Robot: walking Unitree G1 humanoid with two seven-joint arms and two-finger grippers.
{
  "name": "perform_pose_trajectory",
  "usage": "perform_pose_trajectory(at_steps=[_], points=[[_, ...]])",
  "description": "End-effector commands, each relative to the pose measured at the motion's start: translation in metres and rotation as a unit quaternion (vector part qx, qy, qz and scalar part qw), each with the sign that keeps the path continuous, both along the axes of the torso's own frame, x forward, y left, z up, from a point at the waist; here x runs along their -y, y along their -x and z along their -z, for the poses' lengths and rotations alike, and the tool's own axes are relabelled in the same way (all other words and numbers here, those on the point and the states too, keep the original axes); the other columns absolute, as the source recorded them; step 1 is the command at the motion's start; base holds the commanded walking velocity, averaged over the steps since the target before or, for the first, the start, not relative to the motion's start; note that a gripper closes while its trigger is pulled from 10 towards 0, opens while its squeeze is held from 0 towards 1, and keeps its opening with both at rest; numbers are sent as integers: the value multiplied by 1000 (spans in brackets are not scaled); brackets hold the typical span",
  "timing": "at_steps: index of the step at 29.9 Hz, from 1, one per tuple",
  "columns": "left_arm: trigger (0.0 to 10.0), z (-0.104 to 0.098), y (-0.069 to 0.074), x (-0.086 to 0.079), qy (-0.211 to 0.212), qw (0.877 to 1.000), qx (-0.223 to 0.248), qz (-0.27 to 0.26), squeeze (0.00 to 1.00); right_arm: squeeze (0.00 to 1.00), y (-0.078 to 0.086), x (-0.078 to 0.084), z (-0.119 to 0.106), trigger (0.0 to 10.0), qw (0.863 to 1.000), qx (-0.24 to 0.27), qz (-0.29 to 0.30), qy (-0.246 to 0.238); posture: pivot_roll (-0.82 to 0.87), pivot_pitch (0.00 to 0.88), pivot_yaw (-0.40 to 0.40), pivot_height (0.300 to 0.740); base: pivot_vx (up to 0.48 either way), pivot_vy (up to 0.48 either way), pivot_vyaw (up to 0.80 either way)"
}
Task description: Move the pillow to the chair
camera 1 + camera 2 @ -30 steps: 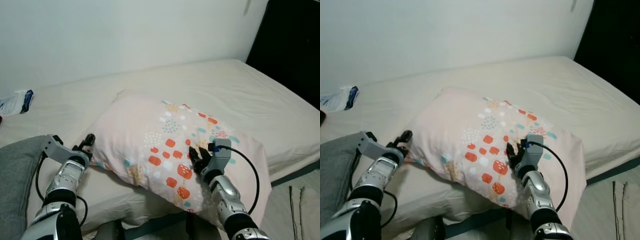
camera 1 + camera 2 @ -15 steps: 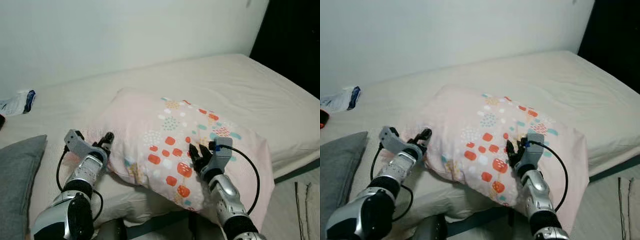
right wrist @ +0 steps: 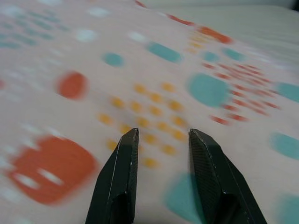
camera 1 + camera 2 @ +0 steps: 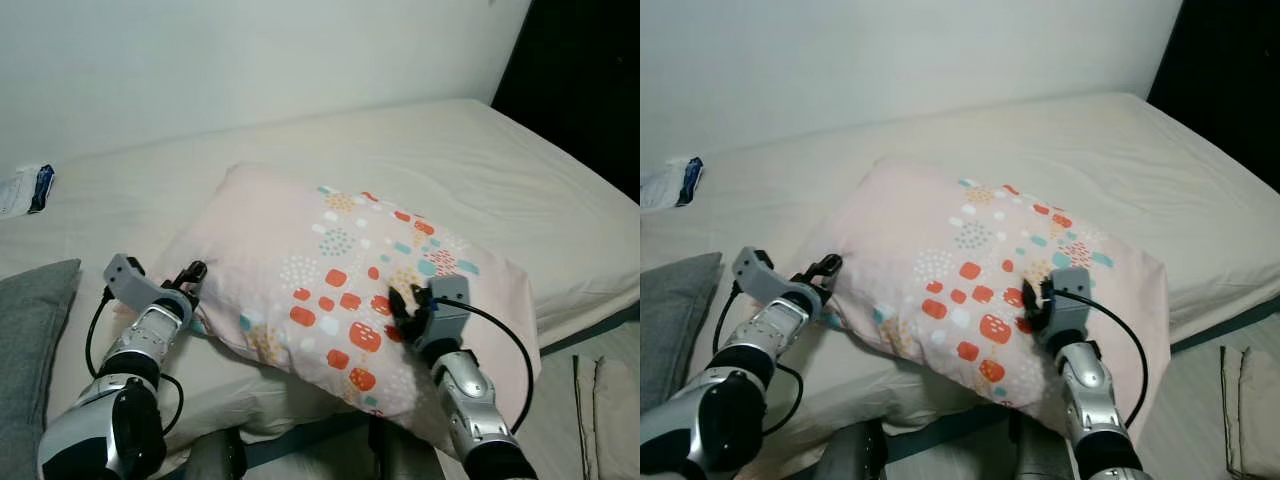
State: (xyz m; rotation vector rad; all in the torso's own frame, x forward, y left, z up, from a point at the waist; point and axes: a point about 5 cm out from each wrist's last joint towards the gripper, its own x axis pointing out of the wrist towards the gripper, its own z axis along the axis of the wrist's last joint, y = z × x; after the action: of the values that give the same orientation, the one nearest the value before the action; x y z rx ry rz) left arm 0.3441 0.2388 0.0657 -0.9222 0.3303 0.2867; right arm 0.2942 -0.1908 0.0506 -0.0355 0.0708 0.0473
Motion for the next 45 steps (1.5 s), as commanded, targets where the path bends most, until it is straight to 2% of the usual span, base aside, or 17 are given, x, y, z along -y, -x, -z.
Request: perform_pose_trajectory(at_steps=[1,6,10,19,20,21,22,23,25,27,28,31,32,34,41,43,45], points=[[10000,6,8,-12,6,1000,-17,-19,0,0,7,7,8,10000,1000,-17,19,14,-47,93,-51,581,0,0,0],[10000,5,14,-31,47,997,1,-57,0,0,21,21,9,10000,998,-8,52,23,-42,83,-70,581,0,0,0],[10000,5,17,-33,58,997,9,-50,0,0,33,27,11,10000,997,-5,70,15,-39,80,-74,581,0,0,0],[10000,8,20,-36,65,996,11,-52,0,0,52,35,22,10000,984,-26,153,-87,-37,74,-66,581,0,0,0],[10000,7,20,-37,65,996,12,-54,0,0,57,40,24,10000,972,-25,191,-132,-36,74,-62,581,0,0,0],[10000,7,20,-37,65,996,12,-54,0,0,57,40,24,10000,972,-25,191,-132,-36,74,-62,581,0,0,0],[10000,5,19,-36,66,996,16,-52,0,0,63,46,26,10000,958,-21,227,-174,-33,74,-57,581,0,0,0],[10000,5,19,-36,66,996,16,-52,0,0,63,46,26,10000,958,-21,227,-174,-33,74,-57,581,0,0,0],[10000,3,16,-35,68,996,23,-48,0,0,72,53,28,10000,933,-9,273,-234,-32,72,-52,581,0,0,0],[10000,3,16,-35,68,996,23,-48,0,0,72,53,28,10000,933,-9,273,-234,-32,72,-52,581,0,0,0],[10000,0,14,-33,69,996,32,-41,0,0,76,57,30,10000,919,-3,290,-268,-31,68,-48,581,0,0,0],[10000,-2,13,-31,71,996,40,-34,0,0,78,57,31,10000,910,1,296,-291,-29,66,-46,581,0,0,0],[10000,-5,10,-29,75,995,52,-25,0,0,80,56,31,10000,898,5,304,-318,-22,62,-46,581,0,0,0],[10000,-8,9,-28,77,995,60,-18,0,0,83,56,33,10000,890,6,311,-334,-19,60,-43,581,0,0,0],[10000,-9,8,-29,67,996,58,-14,0,0,81,54,38,10000,887,-4,312,-342,-18,57,-35,581,0,0,0],[10000,-9,7,-28,61,996,55,-19,0,0,67,48,41,10000,902,-28,279,-327,-11,53,-37,581,0,0,0],[10000,-10,7,-28,62,996,56,-19,0,0,65,47,41,10000,907,-30,268,-324,-10,52,-38,581,0,0,0]])
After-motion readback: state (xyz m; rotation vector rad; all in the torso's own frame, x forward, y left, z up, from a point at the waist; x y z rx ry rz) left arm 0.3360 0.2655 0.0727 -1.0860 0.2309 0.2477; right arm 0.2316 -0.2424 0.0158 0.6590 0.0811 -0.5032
